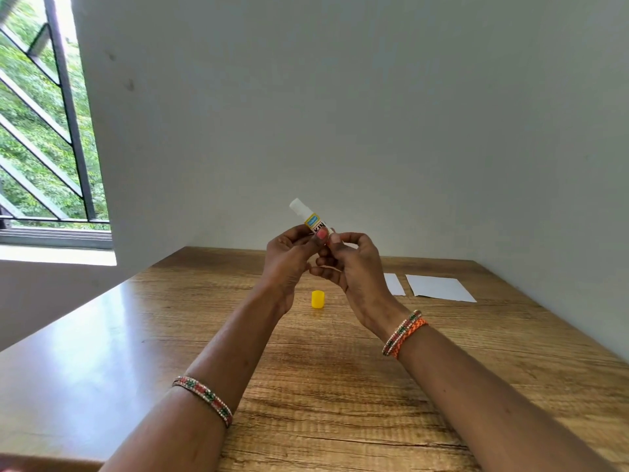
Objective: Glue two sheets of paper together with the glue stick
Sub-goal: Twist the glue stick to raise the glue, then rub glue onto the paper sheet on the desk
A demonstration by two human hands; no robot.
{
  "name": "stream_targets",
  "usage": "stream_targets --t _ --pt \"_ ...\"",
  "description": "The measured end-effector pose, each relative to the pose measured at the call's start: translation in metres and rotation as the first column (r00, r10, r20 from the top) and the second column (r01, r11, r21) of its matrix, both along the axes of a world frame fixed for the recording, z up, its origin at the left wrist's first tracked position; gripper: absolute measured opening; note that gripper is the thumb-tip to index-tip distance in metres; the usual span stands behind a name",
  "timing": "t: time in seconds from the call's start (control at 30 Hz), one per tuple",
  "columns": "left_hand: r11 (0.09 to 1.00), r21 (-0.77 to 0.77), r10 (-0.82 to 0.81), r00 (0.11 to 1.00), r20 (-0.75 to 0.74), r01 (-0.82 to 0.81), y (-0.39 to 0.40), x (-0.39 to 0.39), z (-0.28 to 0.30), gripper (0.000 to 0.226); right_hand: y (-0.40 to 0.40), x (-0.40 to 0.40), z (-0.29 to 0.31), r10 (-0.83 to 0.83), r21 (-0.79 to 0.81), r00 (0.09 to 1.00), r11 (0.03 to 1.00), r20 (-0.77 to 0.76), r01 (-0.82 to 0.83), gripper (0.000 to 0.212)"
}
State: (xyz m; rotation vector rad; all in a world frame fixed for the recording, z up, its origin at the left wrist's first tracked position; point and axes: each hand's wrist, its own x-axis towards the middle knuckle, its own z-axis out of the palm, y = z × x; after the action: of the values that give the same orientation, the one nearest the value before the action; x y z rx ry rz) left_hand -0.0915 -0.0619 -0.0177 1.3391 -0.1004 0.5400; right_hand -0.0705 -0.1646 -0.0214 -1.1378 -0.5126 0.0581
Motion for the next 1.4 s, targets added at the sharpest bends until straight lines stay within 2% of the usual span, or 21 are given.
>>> stream_targets --t 0.07,0.2,0.3,0.43,0.6,0.67,0.73,0.83,0.93,0.97,1.0,1.03,1.07,1.1,1.13,1.17,1.3,1.4 --pt "1.0 0.002 0.025 1.0 -0.005 -0.025 0.0 0.0 0.0 0.005 0.0 0.001 0.0 0.009 -0.019 1.0 1.0 0.011 -0.009 0.014" --pt "1.0 0.017 -0.004 1.0 -0.02 0.005 0.001 -0.001 0.002 0.009 -0.002 0.001 0.002 0.021 -0.113 0.999 0.994 0.046 -0.016 0.033" --pt "1.0 0.006 -0.028 0.999 -0.039 0.029 0.001 -0.002 0.003 0.012 -0.003 0.0 0.001 0.005 -0.167 0.997 0.986 0.071 0.007 0.038" --pt "1.0 0.001 -0.02 0.999 -0.03 0.021 -0.001 -0.003 0.001 0.013 0.0 -0.001 0.002 0.093 -0.016 0.994 0.995 -0.052 -0.094 0.039" --pt "0.994 0.078 -0.075 0.993 -0.087 0.082 -0.002 -0.004 0.003 0.011 -0.007 0.006 0.009 0.041 0.054 0.996 0.998 -0.079 -0.037 0.017" --pt "0.985 0.168 -0.038 0.996 -0.075 0.05 -0.004 -0.004 0.001 0.014 -0.012 0.011 0.012 -0.007 0.101 0.995 0.995 -0.099 0.017 0.014" --pt "0.942 0.328 0.077 0.997 -0.029 -0.063 -0.006 0.0 -0.004 0.017 -0.021 0.019 0.016 -0.05 0.201 0.989 0.977 -0.141 0.078 0.011" --pt "0.761 0.608 0.237 0.97 0.06 -0.223 -0.008 0.009 -0.016 0.02 -0.044 0.032 0.021 -0.137 0.312 0.966 0.928 -0.22 0.203 0.008" --pt "0.509 0.827 0.262 0.958 0.116 -0.239 -0.015 0.021 -0.021 0.029 -0.064 0.046 0.017 -0.192 0.356 0.918 0.879 -0.346 0.318 0.007" --pt "0.375 0.905 0.259 0.96 0.107 -0.202 -0.02 0.027 -0.022 0.033 -0.069 0.051 0.014 -0.188 0.361 0.908 0.872 -0.374 0.329 0.008" --pt "0.204 0.968 0.256 0.962 0.091 -0.146 -0.024 0.034 -0.022 0.037 -0.073 0.056 0.012 -0.179 0.362 0.904 0.872 -0.389 0.328 0.007" --pt "0.024 0.996 0.251 0.965 0.075 -0.084 -0.029 0.041 -0.022 0.042 -0.075 0.06 0.009 -0.172 0.357 0.902 0.876 -0.396 0.324 0.007" --pt "-0.117 0.993 0.253 0.966 0.059 -0.03 -0.033 0.05 -0.022 0.046 -0.077 0.064 0.006 -0.17 0.347 0.901 0.882 -0.398 0.319 0.007" --pt "-0.198 0.98 0.262 0.964 0.044 0.009 -0.035 0.06 -0.023 0.048 -0.078 0.067 0.003 -0.171 0.336 0.902 0.887 -0.397 0.316 0.008" --pt "-0.229 0.973 0.278 0.96 0.032 0.034 -0.037 0.07 -0.024 0.05 -0.079 0.07 0.001 -0.172 0.33 0.904 0.891 -0.392 0.313 0.009" --pt "-0.222 0.974 0.297 0.955 0.015 0.054 -0.038 0.08 -0.025 0.051 -0.081 0.072 0.0 -0.168 0.333 0.905 0.891 -0.39 0.309 0.009" --pt "-0.148 0.975 0.329 0.938 -0.111 0.167 -0.041 0.106 -0.026 0.051 -0.09 0.084 -0.004 -0.119 0.406 0.888 0.857 -0.444 0.318 0.015" --pt "-0.211 0.948 0.326 0.931 -0.162 0.239 -0.047 0.118 -0.029 0.051 -0.096 0.09 -0.006 -0.122 0.423 0.872 0.837 -0.475 0.348 0.024"
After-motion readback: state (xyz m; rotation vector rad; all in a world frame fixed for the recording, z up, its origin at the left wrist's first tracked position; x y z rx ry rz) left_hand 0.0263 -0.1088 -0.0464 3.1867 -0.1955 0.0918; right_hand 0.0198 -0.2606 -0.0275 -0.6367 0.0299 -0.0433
